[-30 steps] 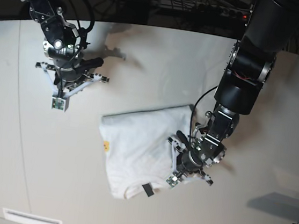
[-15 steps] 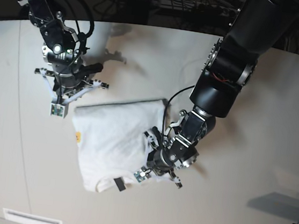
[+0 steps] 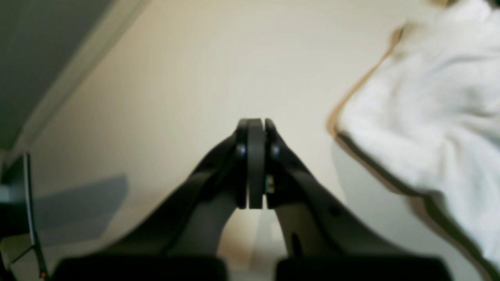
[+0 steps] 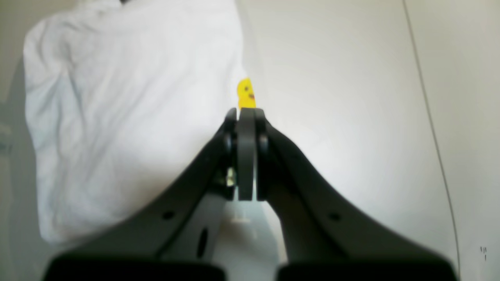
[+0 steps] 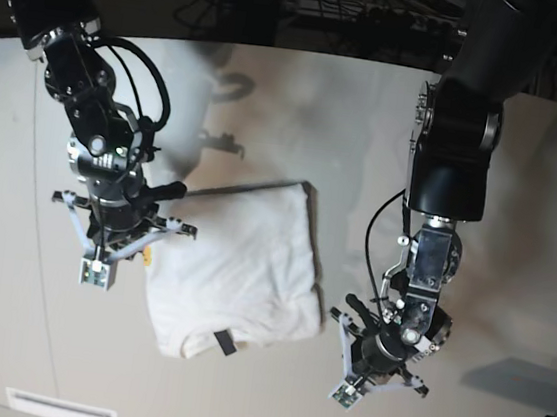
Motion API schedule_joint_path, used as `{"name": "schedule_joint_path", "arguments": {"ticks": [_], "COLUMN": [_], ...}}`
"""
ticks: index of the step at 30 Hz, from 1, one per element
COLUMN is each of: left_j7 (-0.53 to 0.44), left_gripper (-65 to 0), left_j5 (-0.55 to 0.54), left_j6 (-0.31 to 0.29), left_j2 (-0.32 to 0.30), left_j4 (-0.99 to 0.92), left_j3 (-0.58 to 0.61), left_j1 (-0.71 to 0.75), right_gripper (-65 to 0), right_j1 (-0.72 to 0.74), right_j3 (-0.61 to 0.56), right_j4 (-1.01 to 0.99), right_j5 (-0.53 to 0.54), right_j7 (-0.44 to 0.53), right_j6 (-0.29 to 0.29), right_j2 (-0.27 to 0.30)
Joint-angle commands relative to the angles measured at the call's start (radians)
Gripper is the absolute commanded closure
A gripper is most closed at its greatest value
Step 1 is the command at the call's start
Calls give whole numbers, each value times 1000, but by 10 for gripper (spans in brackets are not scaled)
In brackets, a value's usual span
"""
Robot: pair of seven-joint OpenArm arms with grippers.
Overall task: Fold the T-shirt properly
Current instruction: 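Release the shirt with the left gripper and pull the bundle with the right gripper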
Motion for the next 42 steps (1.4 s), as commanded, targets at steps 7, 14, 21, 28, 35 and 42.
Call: {"name": "schedule_joint_path", "arguments": {"ticks": [7,14,21,28,35,42], "left_j7": [78,75,73,73,73,73], "left_gripper": [0,0,0,0,0,0], "left_j5": [12,12,12,12,12,6], "left_j6": [8,8,8,8,8,8], "left_j2": [-60,-73,-73,-73,-73,-87], "left_j4": [320,454,535,572,566,566], "left_j3": [-111,-259,-290,-290,-290,-290], "left_j1": [268,506,603,658,655,647], "right_gripper": [0,0,0,0,0,0], "right_j1": [53,57,108,88,-3,-95], "right_j3": [4,-28,-159,-159,-85,-21], "right_j4": [-123,-149,-216,-359,-356,-268], "right_j5": [-6,-6,-6,-6,-7,-7], "right_j7": [103,114,119,197,196,194], "right_j6": [72,78,74,74,74,74], "right_j2": [-9,-61,-116,-119,-108,-92]}}
